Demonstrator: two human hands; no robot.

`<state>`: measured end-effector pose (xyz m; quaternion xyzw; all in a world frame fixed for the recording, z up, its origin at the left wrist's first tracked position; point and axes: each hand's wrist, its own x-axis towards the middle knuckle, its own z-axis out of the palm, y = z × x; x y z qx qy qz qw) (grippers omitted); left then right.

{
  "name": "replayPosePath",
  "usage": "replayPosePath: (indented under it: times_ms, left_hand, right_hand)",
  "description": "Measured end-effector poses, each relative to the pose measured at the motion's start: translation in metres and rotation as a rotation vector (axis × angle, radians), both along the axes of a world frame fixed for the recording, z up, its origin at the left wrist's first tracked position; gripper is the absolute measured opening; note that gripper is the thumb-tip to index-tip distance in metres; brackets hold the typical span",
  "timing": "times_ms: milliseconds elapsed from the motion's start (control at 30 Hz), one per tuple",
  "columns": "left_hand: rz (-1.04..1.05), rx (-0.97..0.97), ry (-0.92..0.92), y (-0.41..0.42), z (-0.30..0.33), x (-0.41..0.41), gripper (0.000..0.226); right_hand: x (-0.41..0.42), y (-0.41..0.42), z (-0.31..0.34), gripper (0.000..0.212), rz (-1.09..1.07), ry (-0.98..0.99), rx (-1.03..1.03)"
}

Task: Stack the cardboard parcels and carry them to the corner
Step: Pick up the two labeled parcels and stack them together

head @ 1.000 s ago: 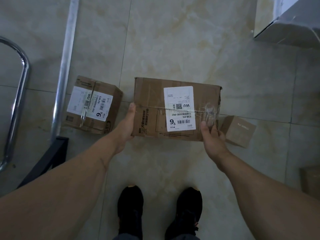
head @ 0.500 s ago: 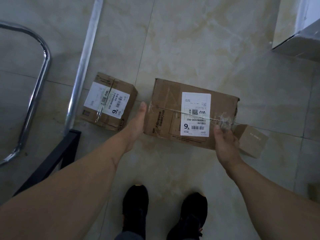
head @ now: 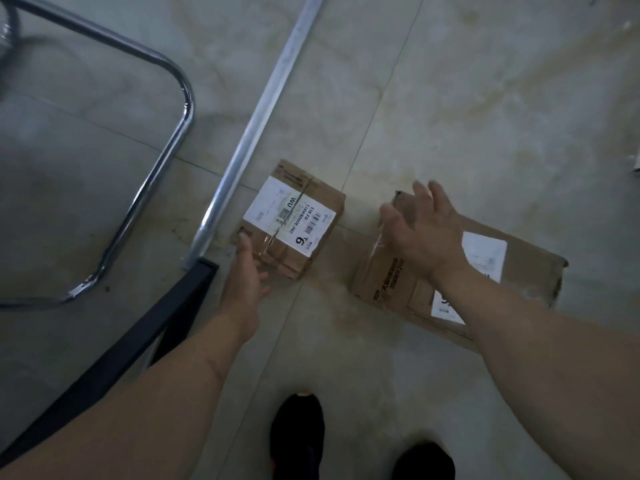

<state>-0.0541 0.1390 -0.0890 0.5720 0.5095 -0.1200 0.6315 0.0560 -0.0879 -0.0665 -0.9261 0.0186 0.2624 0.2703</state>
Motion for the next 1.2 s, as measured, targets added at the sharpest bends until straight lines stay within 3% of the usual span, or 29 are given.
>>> replayPosePath:
  times_ms: [100, 267, 433, 567, 700, 733, 833, 900, 1067, 1200]
  left_hand:
    - [0.13, -0.117, 0.03, 0.012, -0.015, -0.007, 0.081]
    - [0.259, -0.32, -0.001, 0.021, -0.034, -0.009, 0.088]
    - [0.287, -0.445, -0.015, 0.029, -0.045, -0.011, 0.093]
    - [0.231, -0.533, -0.099, 0.031, -0.051, -0.009, 0.082]
    - [0.222, -0.5, -0.111, 0.037, -0.043, -0.005, 0.077]
    - [0.206, -0.484, -0.114, 0.041, -0.039, -0.005, 0.077]
    - [0.151, -0.428, -0.112, 0.047, -0.018, -0.002, 0.074]
    - [0.113, -0.374, -0.115, 0.047, 0.001, 0.003, 0.072]
    - [0.024, -0.301, -0.119, 0.038, 0.045, 0.024, 0.069]
    - [-0.066, -0.261, -0.116, 0.012, 0.084, 0.041, 0.065]
  right_hand:
    - [0.022, 0.047, -0.013, 0.087, 0.257, 0.077, -0.007]
    - [0.045, 0.089, -0.048, 0.094, 0.373, 0.196, -0.014]
    - [0.05, 0.106, -0.07, 0.095, 0.303, 0.311, 0.058]
    - [0.048, 0.106, -0.066, 0.1, 0.211, 0.436, 0.175]
    - [0.043, 0.099, -0.055, 0.137, 0.199, 0.511, 0.302]
    - [0.04, 0.099, -0.041, 0.132, 0.202, 0.52, 0.316]
    - [0.036, 0.088, 0.001, 0.065, 0.176, 0.553, 0.375]
    - [0.034, 0.079, 0.029, 0.044, 0.142, 0.523, 0.421]
    - [0.032, 0.053, 0.061, 0.071, 0.015, 0.558, 0.499]
    - [0.031, 0.017, 0.093, 0.072, -0.071, 0.558, 0.578]
